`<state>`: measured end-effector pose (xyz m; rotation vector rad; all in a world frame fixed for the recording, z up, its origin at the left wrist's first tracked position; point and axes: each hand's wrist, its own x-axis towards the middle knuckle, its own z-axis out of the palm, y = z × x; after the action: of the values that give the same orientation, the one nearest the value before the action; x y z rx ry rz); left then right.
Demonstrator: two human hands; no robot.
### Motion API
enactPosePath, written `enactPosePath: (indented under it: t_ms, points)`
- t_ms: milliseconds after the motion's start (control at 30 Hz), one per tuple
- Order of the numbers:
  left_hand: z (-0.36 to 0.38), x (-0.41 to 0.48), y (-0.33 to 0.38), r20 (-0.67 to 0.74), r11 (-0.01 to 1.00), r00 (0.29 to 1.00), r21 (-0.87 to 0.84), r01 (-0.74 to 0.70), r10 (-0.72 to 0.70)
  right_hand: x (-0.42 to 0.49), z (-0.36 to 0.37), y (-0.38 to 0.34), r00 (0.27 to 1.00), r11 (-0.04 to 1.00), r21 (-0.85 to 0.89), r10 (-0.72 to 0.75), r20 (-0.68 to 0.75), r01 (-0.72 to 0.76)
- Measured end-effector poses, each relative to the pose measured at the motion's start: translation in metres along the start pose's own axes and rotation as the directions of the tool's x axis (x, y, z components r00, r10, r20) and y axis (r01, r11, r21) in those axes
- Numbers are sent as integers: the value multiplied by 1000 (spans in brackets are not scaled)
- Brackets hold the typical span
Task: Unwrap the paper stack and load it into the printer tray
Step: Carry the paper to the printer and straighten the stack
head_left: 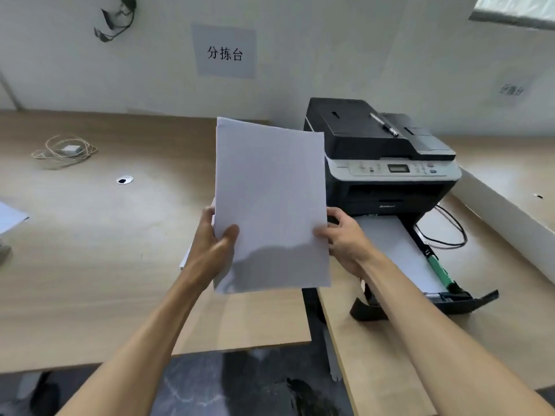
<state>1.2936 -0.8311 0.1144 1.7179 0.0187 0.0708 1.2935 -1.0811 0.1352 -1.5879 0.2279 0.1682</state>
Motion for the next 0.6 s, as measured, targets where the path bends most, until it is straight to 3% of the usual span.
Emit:
enactPosePath:
  t_ms: [267, 400, 600]
  points:
    - [4, -15, -85, -19, 998, 999, 51, -30, 31, 6, 49, 89, 981, 980, -94, -183, -68, 176]
    - [8, -39, -132, -26, 999, 1000, 45, -5, 6, -10, 68, 134, 974, 972, -140, -203, -100, 189]
    - [7, -62, -160, -122, 999, 992, 26, -28, 31, -22, 75, 155, 959, 948, -173, -279, -47, 267]
